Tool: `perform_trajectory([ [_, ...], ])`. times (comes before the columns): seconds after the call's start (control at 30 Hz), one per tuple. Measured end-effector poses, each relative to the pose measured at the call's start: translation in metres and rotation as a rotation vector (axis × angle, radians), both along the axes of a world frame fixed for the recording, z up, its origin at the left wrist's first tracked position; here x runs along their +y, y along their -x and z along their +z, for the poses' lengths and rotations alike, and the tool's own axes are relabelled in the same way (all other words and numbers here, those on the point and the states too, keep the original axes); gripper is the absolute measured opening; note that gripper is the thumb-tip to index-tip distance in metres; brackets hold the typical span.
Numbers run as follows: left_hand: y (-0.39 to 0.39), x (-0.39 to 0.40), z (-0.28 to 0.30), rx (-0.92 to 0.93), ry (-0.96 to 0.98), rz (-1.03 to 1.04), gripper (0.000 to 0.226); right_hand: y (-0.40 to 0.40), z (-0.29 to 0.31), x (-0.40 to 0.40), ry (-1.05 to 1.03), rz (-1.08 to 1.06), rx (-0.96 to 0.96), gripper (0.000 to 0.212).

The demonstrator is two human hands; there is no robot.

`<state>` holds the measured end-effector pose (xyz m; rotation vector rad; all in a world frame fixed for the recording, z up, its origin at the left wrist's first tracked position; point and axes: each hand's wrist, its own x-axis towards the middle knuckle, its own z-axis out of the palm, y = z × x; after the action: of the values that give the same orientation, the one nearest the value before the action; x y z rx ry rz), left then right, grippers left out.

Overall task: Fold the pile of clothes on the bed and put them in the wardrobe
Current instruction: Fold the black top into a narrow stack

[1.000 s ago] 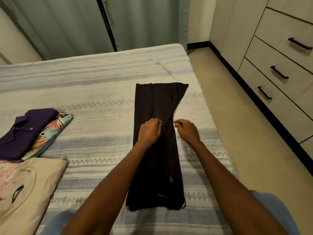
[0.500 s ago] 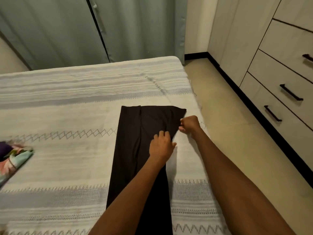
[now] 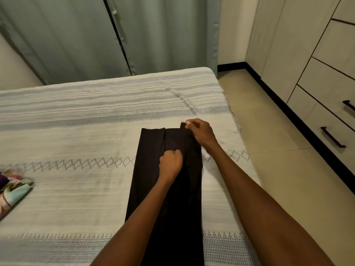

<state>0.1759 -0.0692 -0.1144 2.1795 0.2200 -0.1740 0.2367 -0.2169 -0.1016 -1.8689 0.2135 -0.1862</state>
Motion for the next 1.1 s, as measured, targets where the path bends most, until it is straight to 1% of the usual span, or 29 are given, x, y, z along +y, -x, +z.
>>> perform_trajectory([
  [0.03,-0.005,0.01,-0.002,-0.004,-0.04,0.017,0.038,0.001,-0.001,0.0,0.069,-0.001,-0.002,0.018],
  [0.07,-0.011,0.017,-0.004,-0.017,-0.08,0.024,0.037,0.002,-0.004,-0.003,0.145,-0.046,0.011,0.021],
  [0.13,-0.021,0.024,-0.006,-0.029,-0.166,-0.009,0.038,0.007,-0.013,-0.014,0.274,-0.119,0.086,0.026],
  [0.2,-0.03,0.023,-0.008,-0.002,-0.235,-0.081,0.039,0.007,-0.026,-0.023,0.367,-0.074,0.191,0.03],
  [0.27,-0.039,0.019,-0.01,0.019,-0.287,-0.132,0.044,0.004,-0.037,-0.028,0.41,-0.019,0.259,0.043],
  [0.33,-0.048,0.013,-0.011,0.025,-0.365,-0.159,0.057,-0.002,-0.041,-0.027,0.434,-0.007,0.289,0.053],
  [0.4,-0.057,0.006,-0.013,0.018,-0.453,-0.179,0.063,-0.009,-0.042,-0.024,0.426,-0.019,0.326,0.049],
  [0.43,-0.062,0.002,-0.013,0.021,-0.488,-0.189,0.06,-0.014,-0.045,-0.023,0.415,-0.031,0.35,0.045],
  [0.5,-0.072,-0.004,-0.013,0.036,-0.508,-0.212,0.042,-0.022,-0.048,-0.021,0.422,-0.045,0.398,0.045],
  [0.57,-0.082,-0.007,-0.013,0.038,-0.408,-0.175,0.026,-0.029,-0.05,-0.016,0.438,-0.064,0.425,0.049],
  [0.63,-0.088,-0.005,-0.013,0.012,-0.222,-0.086,0.02,-0.034,-0.05,-0.009,0.438,-0.104,0.361,0.045],
  [0.67,-0.09,-0.002,-0.012,-0.007,-0.155,-0.027,0.019,-0.034,-0.051,-0.006,0.454,-0.126,0.294,0.041],
  [0.7,-0.091,0.002,-0.012,-0.025,-0.134,0.027,0.02,-0.035,-0.053,-0.002,0.487,-0.137,0.223,0.037],
  [0.77,-0.093,0.011,-0.013,-0.041,-0.266,0.054,0.025,-0.034,-0.061,0.003,0.557,-0.126,0.129,0.037],
  [0.83,-0.095,0.016,-0.015,-0.047,-0.383,0.002,0.027,-0.034,-0.072,0.004,0.558,-0.13,0.101,0.044],
  [0.93,-0.102,0.01,-0.012,-0.038,-0.407,-0.072,0.041,-0.035,-0.077,0.004,0.504,-0.18,0.08,0.042],
  [1.0,-0.11,0.005,-0.009,-0.01,-0.454,-0.112,0.051,-0.037,-0.073,0.004,0.504,-0.182,0.118,0.041],
  [1.1,-0.121,0.001,-0.008,0.03,-0.503,-0.146,0.043,-0.041,-0.07,0.002,0.554,-0.134,0.163,0.035],
])
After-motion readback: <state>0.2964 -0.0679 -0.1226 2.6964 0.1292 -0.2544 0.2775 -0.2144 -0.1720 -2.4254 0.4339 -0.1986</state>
